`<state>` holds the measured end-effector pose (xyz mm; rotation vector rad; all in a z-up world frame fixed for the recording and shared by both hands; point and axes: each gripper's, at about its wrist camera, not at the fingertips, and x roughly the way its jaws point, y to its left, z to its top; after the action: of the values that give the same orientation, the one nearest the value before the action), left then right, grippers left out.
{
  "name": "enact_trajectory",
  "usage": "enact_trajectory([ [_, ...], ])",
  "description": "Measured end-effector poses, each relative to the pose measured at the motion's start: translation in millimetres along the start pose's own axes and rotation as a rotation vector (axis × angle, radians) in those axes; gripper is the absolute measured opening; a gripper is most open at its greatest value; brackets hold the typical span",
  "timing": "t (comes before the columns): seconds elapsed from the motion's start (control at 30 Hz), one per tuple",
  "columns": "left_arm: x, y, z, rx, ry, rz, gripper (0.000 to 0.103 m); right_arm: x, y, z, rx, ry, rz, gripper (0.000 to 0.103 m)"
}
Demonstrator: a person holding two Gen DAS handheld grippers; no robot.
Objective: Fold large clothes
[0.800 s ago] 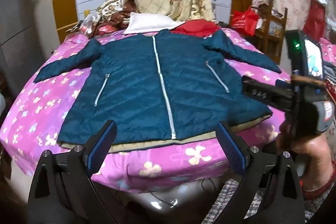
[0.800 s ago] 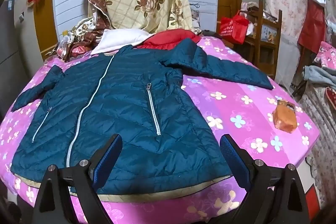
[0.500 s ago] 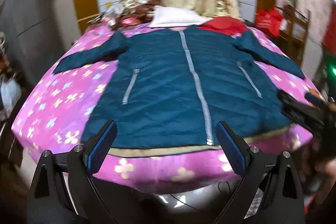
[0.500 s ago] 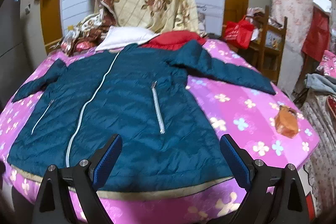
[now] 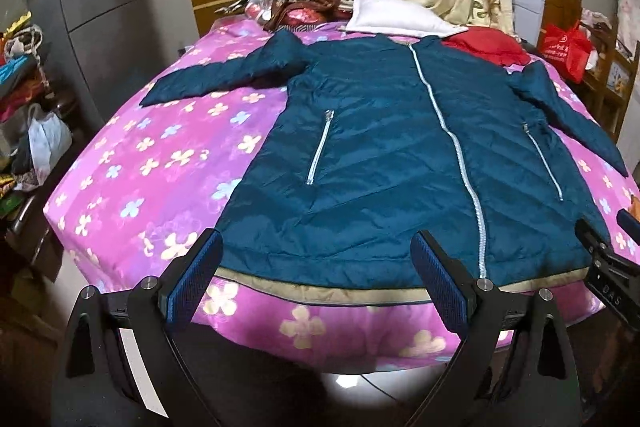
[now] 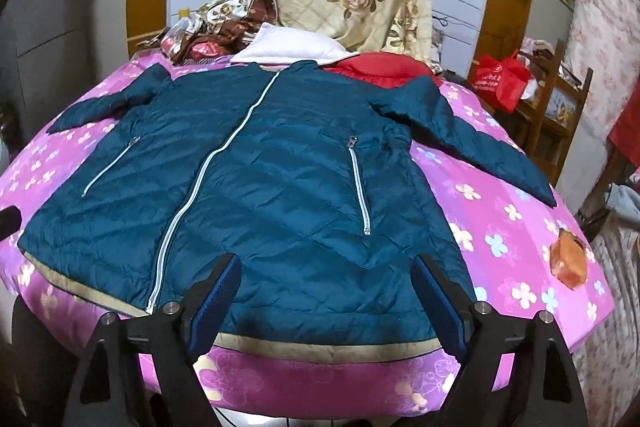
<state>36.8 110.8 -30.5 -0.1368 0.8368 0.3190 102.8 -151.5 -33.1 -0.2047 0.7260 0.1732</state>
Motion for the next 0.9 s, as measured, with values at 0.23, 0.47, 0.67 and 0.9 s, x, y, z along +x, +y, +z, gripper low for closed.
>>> enact_trajectory([
  [0.23,9.2,4.7,1.9,0.017,0.023,0.037,0.095,11.6,-12.5,-2.6,0.043,0.040,-0.014,0.082],
  [0.47,23.3,12.1,4.2,0.008,0.040,0.050,0.095,27.8,-47.6,-4.6,0.153,0.098,-0.018,0.076],
  [0.67,47.2,49.5,19.6,-0.096,0.073,0.005,0.095,46.4,-99.7,-3.3,0.263,0.143,-0.054,0.076],
  [0.9,98.3,112.5,28.8,-0.248,0.155,-0.076,0.095,82.1,-141.1,-21.6,0.413,0.243,0.039,0.076],
])
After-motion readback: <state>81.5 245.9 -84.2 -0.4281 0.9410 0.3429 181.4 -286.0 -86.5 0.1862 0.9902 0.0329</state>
